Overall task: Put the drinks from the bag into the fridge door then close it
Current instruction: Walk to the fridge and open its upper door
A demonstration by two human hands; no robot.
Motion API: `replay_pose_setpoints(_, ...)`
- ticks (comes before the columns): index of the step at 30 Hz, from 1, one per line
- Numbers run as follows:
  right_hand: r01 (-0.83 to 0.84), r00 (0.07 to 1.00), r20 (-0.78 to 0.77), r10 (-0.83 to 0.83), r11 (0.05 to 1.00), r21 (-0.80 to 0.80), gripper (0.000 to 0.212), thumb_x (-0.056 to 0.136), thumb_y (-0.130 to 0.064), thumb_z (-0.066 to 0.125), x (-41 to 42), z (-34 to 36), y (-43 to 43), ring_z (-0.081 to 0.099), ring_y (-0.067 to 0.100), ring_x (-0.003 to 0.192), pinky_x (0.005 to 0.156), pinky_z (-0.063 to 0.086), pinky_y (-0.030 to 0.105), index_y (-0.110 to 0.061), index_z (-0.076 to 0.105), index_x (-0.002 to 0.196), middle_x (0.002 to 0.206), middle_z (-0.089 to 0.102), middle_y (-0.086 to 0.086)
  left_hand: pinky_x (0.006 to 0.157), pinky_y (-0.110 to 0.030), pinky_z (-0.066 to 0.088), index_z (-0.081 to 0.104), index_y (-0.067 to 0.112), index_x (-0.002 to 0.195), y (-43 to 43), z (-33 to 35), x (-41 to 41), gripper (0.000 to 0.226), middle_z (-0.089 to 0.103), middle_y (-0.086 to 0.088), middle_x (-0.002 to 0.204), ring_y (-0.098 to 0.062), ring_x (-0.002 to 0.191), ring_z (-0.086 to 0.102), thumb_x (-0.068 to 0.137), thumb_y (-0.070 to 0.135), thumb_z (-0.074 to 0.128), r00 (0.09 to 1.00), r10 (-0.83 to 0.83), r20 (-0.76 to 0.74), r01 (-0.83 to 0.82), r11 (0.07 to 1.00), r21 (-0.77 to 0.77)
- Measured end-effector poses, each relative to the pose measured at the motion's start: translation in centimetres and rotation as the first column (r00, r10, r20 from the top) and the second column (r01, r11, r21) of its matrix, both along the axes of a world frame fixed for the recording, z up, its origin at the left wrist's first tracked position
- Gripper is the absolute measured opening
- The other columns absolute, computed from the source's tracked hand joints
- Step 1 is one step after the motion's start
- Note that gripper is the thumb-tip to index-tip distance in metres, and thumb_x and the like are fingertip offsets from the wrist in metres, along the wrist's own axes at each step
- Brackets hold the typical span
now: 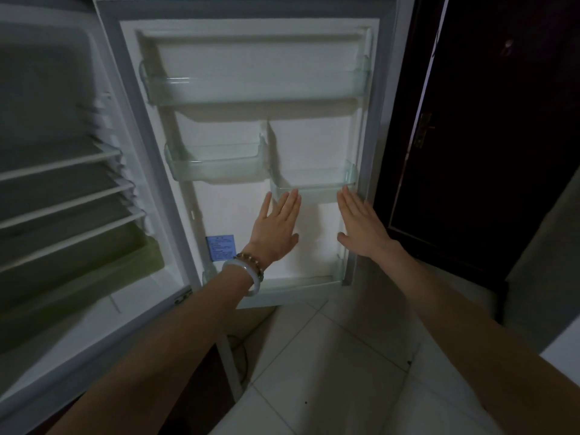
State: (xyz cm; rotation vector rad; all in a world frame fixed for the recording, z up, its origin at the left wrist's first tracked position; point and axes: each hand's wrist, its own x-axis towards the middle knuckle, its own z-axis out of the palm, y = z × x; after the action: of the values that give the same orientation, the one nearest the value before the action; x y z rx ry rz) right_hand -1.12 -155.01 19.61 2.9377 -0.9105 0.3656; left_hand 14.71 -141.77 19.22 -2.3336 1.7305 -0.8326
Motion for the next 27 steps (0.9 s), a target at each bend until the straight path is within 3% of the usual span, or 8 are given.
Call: replay_pose_setpoints(27,-0.046,0.996,0.080,0.044,0.999,0.015,0.083,0.092,-0.026,0.048,0.8,-0.6,0.3,-0.010,0.022,0.144,0.118,0.004,0.041,-0.007,-0.012,0.146,0.155,-0.019,0.011,0.115,-0.048,-0.006,-0.009,0.006,0.145,0.6,-0.6,1.2,0.078,-0.009,-0.011,0.155,-0.022,0.143,-0.007,0.093,0.045,0.034,0.999,0.037,-0.035,-0.037,0.999,-0.001)
